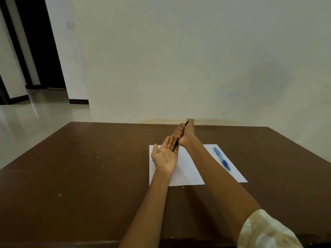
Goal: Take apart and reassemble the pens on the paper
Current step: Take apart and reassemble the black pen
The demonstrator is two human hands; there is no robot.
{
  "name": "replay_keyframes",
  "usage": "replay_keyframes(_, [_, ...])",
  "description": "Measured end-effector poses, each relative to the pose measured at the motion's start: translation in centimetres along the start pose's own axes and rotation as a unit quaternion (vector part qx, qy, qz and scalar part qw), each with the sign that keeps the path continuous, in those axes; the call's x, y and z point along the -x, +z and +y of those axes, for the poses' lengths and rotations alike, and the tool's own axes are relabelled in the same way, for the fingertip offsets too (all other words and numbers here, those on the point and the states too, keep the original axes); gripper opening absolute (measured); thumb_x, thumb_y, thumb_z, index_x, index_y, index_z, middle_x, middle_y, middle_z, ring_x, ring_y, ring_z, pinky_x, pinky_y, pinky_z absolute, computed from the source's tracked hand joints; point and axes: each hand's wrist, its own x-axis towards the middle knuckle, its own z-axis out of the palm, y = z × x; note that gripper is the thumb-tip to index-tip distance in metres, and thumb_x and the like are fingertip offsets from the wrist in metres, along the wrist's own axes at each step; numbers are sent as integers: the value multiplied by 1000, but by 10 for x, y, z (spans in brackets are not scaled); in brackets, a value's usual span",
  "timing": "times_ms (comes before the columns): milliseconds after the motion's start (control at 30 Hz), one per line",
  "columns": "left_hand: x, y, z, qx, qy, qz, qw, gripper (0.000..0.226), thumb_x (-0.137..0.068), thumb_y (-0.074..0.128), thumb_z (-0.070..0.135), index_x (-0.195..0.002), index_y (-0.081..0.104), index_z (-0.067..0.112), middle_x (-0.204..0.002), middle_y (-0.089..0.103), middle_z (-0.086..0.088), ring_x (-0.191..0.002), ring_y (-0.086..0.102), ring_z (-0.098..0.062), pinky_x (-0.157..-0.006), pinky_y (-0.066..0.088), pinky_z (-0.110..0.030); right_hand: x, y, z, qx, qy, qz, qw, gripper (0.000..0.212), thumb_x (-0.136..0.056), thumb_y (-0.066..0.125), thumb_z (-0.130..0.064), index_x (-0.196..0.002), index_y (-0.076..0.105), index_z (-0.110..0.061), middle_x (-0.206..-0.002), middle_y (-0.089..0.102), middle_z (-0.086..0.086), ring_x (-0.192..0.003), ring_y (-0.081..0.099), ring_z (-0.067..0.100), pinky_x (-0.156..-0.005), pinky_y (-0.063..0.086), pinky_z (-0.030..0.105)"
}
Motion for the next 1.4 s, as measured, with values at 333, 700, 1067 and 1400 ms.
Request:
replay_keyframes(333, [-1,1,-1,13,-6,-26,1000,62,-99,23,44,-143,29,2,-138,47,-20,-120,49,-33,-106,34,-43,1,4,-6,35,-38,7,999,48,-90,33,-48,-51,22,-21,-37,20,-8,-30,13,10,-36,12,13])
replay_keyframes(700, [0,1,-1,16,-7,-34,999,60,-99,24,43,-142,30,2,-121,57,-19,-111,56,-31,-102,37,-42,2,3,-5,38,-45,1,998,45,-89,30,-42,-51,23,-21,-37,21,-8,-30,13,10,-36,13,12])
replay_keyframes(1067, [-1,0,-2,10,-9,-32,999,61,-99,24,43,-143,29,2,-127,53,-20,-114,54,-32,-105,35,-43,3,5,-6,37,-41,-6,998,44,-90,30,-41,-52,23,-21,-37,21,-8,-30,14,9,-36,12,12])
replay_keyframes(1400, [-2,0,-1,4,-6,-25,1000,62,-99,22,44,-143,29,2,-142,43,-19,-118,51,-31,-106,34,-41,5,2,-10,32,-42,-3,999,43,-90,31,-39,-52,23,-20,-35,20,-8,-27,14,9,-35,13,10])
